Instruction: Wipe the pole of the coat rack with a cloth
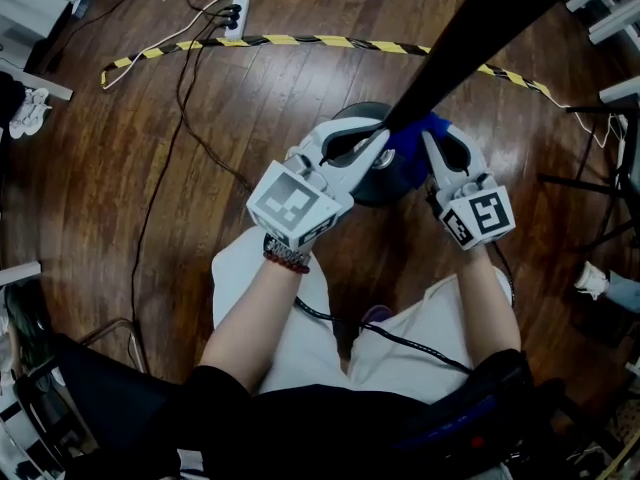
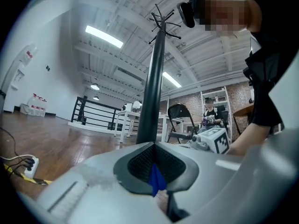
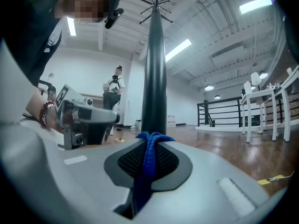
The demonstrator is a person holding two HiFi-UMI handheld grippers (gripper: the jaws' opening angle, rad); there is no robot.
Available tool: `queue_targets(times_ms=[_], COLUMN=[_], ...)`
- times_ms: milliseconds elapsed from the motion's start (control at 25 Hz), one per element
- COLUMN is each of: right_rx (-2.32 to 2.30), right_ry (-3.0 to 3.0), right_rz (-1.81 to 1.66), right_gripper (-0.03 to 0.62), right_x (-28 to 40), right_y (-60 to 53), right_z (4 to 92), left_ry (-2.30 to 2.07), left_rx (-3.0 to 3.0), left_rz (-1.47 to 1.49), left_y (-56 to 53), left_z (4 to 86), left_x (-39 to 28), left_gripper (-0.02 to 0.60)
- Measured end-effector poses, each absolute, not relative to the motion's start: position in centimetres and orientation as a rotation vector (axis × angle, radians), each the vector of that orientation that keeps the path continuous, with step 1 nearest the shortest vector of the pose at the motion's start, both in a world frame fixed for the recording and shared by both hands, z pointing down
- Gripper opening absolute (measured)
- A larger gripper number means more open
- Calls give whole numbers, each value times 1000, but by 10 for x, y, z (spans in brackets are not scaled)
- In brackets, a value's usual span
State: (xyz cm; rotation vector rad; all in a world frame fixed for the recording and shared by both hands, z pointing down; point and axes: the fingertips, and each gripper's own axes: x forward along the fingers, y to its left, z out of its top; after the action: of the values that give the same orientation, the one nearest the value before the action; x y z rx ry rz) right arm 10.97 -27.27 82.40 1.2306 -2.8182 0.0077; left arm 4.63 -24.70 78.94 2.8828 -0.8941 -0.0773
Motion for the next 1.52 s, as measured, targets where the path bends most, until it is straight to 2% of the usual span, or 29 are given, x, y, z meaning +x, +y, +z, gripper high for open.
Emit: queue_targets(times_ms=[1040, 1280, 1520], right_rx=[1225, 1244, 1329], right_ry=[-2824, -2785, -2825], right_rz=[-317, -465, -470], right_gripper=[23, 23, 23], right_x=[92, 82, 87], right_y=[-268, -267, -267], right_z=[653, 598, 549], left_ry=[-671, -642, -648], left_rx=[3077, 3062, 3011], left_rz=[40, 50, 65], left_y=[-233, -238, -240], left_z=[803, 819, 833], left_x=[93, 88, 86], left_gripper=[6, 6, 6])
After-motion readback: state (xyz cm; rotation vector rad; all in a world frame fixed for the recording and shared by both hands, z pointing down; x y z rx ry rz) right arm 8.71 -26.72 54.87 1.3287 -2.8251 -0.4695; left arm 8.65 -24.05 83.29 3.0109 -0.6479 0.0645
